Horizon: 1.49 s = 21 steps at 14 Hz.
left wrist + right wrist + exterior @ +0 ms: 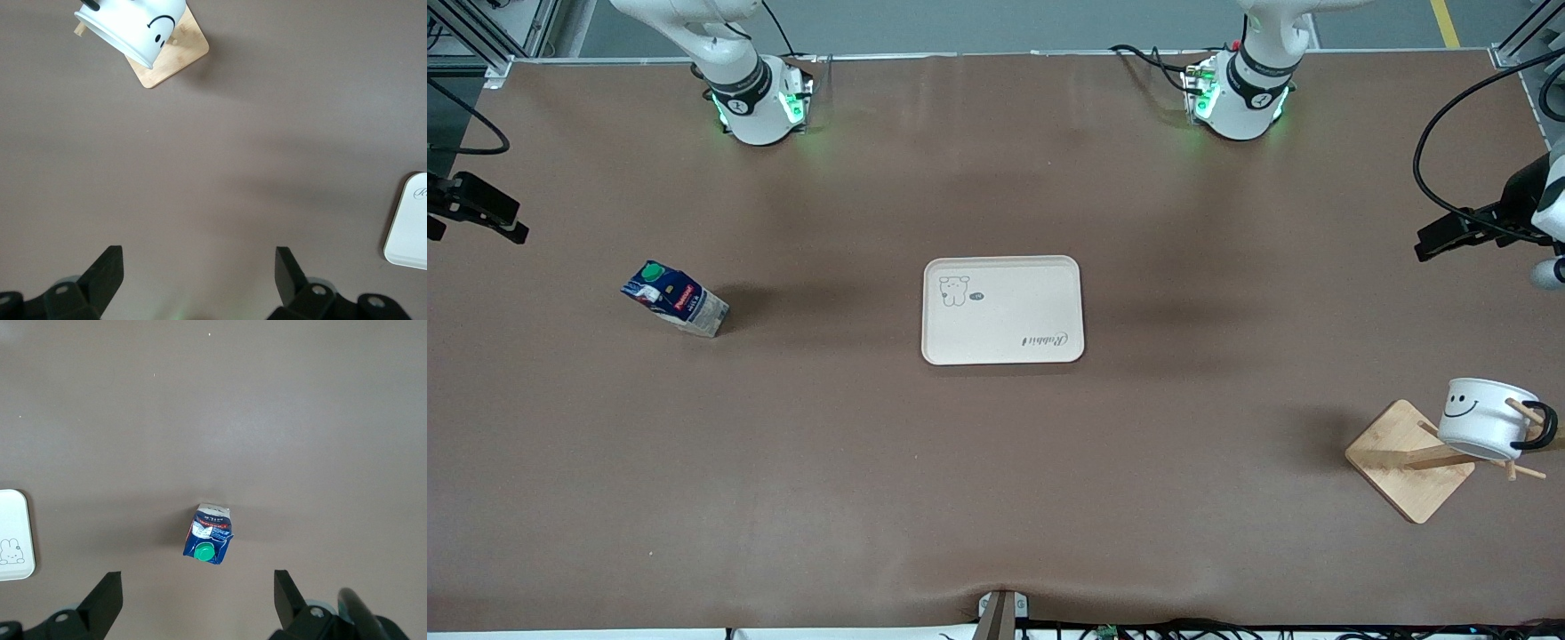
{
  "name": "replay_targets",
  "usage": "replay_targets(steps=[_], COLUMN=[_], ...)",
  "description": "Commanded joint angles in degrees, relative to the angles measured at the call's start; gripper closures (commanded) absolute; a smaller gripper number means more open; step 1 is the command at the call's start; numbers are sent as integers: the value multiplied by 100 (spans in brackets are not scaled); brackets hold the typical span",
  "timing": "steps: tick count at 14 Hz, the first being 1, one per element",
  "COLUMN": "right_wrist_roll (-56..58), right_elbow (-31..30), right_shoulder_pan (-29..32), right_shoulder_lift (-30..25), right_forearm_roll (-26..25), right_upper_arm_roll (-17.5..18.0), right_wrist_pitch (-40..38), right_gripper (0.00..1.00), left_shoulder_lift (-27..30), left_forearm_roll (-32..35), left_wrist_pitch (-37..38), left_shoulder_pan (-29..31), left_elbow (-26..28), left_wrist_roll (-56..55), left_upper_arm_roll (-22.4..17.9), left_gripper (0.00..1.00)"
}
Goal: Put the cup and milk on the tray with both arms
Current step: 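Move the left gripper toward the white mug on the wooden stand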
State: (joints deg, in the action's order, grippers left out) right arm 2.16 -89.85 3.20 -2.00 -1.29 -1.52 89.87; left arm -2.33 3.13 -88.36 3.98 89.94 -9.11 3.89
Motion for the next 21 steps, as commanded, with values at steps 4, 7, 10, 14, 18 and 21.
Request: replay_targets(steps=[4,7,10,14,18,21], right_wrist_roll=[39,39,39,39,39,30], right_elbow=[38,38,38,38,38,38], right_shoulder_pan=[40,40,40,40,40,40], right_shoulder_lift=[-11,-11,-11,-11,-11,-11], right_forearm_roll=[6,6,6,6,6,6], right_upper_arm_roll=[12,12,12,12,12,12], right_wrist_pitch=[-57,-48,-57,-48,-48,-48], right_gripper=[0,0,0,0,0,0], left_shoulder_lift=[-57,-57,-57,-92,-275,-654], left_forearm_roll=[74,65,48,-215,-163,-146], left_wrist_pitch=[29,29,-32,-620,-727,-727], left_shoulder_pan=[32,41,50,480,568,709], left_elbow=[-126,-134,-117,24,-168,-626], left_wrist_roll=[59,59,50,59,59,67], left_upper_arm_roll=[41,41,15,15,6,6], left_gripper=[0,0,0,0,0,0])
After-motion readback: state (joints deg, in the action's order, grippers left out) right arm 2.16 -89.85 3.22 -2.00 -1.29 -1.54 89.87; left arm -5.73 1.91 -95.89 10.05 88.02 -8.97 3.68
